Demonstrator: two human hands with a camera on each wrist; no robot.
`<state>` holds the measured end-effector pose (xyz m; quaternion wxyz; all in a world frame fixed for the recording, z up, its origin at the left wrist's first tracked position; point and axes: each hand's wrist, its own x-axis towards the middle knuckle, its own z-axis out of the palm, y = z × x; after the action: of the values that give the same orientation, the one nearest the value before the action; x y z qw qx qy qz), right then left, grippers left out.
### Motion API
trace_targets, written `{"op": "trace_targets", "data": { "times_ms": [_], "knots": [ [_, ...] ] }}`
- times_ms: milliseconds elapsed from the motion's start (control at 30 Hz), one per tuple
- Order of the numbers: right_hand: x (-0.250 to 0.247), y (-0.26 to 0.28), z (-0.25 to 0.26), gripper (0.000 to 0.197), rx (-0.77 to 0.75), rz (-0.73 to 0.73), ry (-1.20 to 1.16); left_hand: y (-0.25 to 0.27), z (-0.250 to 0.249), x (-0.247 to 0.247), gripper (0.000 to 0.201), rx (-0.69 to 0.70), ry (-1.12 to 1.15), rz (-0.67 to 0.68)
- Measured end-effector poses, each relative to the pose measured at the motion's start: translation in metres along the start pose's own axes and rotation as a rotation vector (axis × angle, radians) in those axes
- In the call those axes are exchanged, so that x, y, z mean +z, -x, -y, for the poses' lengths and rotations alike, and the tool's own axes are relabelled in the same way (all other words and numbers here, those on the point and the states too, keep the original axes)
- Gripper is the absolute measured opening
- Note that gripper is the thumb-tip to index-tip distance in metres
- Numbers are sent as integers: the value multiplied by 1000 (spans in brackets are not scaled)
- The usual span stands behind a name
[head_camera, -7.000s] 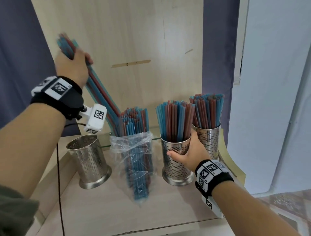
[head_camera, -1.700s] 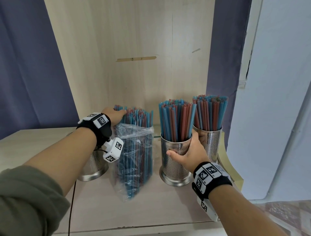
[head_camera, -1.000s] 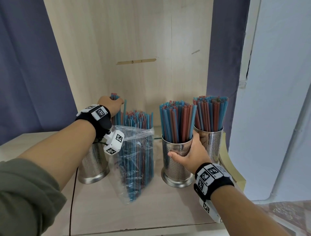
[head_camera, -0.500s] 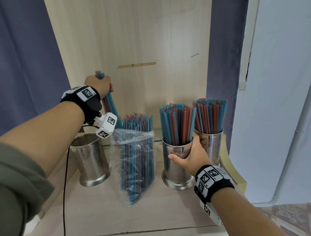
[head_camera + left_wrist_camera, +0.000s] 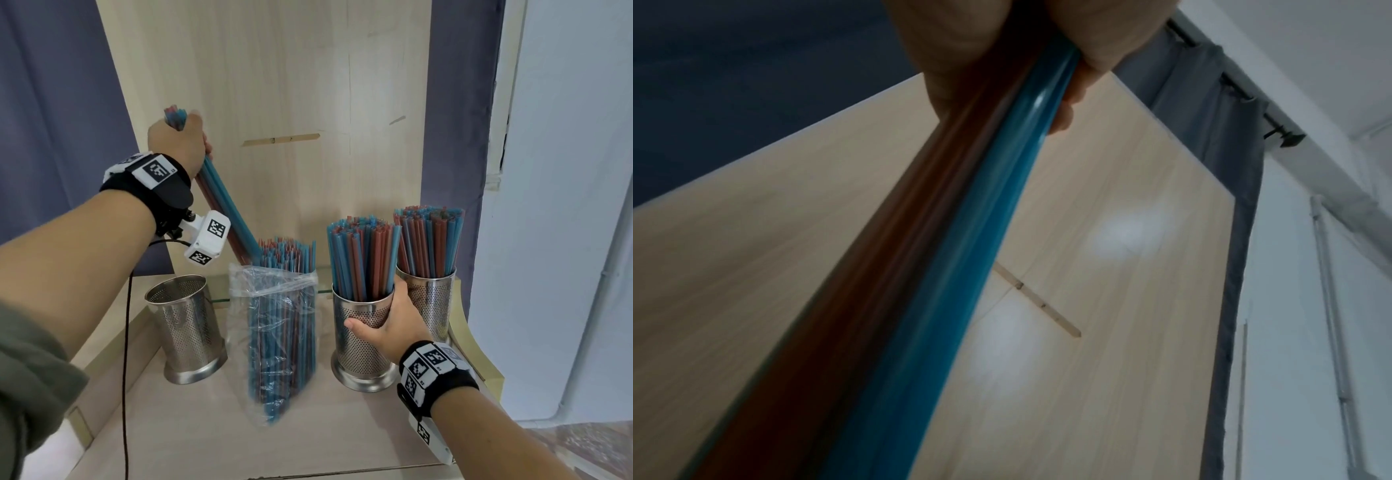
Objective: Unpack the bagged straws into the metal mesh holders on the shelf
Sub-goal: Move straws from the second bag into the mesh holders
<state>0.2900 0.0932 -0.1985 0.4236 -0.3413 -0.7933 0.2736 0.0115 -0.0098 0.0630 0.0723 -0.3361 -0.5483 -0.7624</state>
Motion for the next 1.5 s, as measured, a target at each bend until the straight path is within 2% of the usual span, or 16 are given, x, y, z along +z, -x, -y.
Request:
{"op": "trace_targets", "data": {
  "times_ms": [167, 300, 400, 533, 700, 800, 867, 1000, 1133, 1233, 1333, 1500],
  "knots": [
    [0, 1, 0, 104, 4, 1, 1, 7, -43, -12, 26, 78, 287, -95],
    [-2, 3, 5, 101, 13, -7, 19, 29, -66, -18, 23, 89, 470, 10],
    [-3, 4, 9, 103, 15, -18, 44, 51, -76, -17, 25, 77, 478, 114],
    [-6, -1, 21, 120, -22, -84, -9, 78, -80, -15, 26, 77, 462, 245],
    [-10, -12, 48, 137, 59, -191, -114, 101, -75, -11, 29, 95, 425, 337],
    [-15, -18, 64, 139, 94, -175, -85, 111, -69, -6, 28, 96, 413, 377],
    [-17, -21, 68, 128, 114, -167, -82, 117, -66, -2, 29, 97, 403, 390],
    [-21, -25, 60, 97, 122, -173, -153, 123, -64, 8, 28, 83, 422, 376],
    [-24, -17, 48, 83, 62, -20, -288, 132, -61, 20, 33, 82, 414, 314],
    [-24, -7, 37, 89, 20, 69, -267, 138, -55, 26, 29, 84, 415, 195],
    [-25, 0, 30, 106, 0, 86, -49, 146, -46, 32, 27, 53, 441, 124],
    [-22, 1, 21, 113, 19, 63, 66, 163, -26, 41, 28, 7, 467, 141]
  ]
}}
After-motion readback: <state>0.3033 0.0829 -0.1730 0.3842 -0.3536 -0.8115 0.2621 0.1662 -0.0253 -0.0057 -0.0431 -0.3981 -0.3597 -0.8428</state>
